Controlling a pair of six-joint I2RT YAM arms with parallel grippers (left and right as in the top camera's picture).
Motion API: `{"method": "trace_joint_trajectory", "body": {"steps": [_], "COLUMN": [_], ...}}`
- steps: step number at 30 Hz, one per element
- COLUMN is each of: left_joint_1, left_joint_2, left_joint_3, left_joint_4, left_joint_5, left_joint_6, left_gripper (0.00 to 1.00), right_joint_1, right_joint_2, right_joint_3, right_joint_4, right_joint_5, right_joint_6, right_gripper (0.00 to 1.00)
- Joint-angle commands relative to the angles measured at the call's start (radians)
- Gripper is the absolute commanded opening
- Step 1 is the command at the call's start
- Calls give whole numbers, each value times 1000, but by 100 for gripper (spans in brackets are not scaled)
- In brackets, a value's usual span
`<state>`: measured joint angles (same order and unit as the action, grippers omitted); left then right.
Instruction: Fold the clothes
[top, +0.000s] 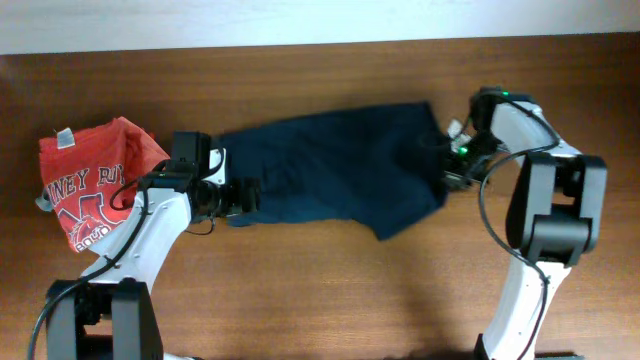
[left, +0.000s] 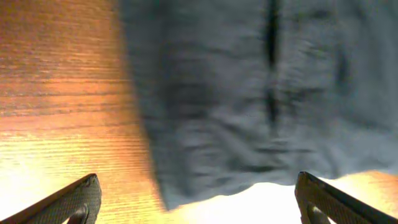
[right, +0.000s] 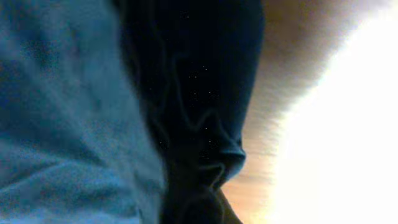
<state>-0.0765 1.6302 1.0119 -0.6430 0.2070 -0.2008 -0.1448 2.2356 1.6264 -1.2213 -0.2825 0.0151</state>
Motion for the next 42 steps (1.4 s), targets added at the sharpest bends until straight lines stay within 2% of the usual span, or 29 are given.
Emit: {"method": "trace_joint_trajectory", "body": {"steps": [1, 7, 11, 20, 25, 29, 31, 34, 37, 41, 42], "left_joint_1": [-2, -2, -2, -2, -2, -2, -2, -2, -2, 5, 9], "left_joint_2": [-13, -9, 19, 127, 184, 259, 306, 365, 384, 376, 373], "left_joint_3": [6, 6, 5, 5, 5, 5, 5, 5, 5, 9, 11], "left_joint_4": [6, 124, 158, 173, 229, 278, 309, 347, 351, 354, 354], "left_joint_5": [-6, 0, 85, 109, 203, 240, 327, 461, 470, 463, 460], "left_joint_6": [16, 16, 14, -87, -88, -148, -159, -159, -158, -158, -158], "left_gripper": [99, 99, 99, 99, 99, 96, 89, 69, 45, 20, 11], "right_joint_1": [-35, -30, -14, -3, -3, -3, -3, -3, -3, -3, -3], "right_joint_2": [26, 26, 26, 26, 26, 26, 26, 26, 26, 26, 26], "right_joint_3": [-22, -22, -22, -22, -22, -22, -22, -22, -22, -22, -22], "right_joint_4": [-29, -43, -43, -44, -48, -51, -51, -54, -55, -55, -55], "right_joint_5": [187, 186, 186, 186, 186, 186, 186, 186, 187, 186, 186], "right_joint_6": [5, 5, 4, 4, 4, 4, 4, 4, 1, 1, 1], "right_gripper": [4, 4, 4, 4, 4, 4, 4, 4, 4, 4, 4]}}
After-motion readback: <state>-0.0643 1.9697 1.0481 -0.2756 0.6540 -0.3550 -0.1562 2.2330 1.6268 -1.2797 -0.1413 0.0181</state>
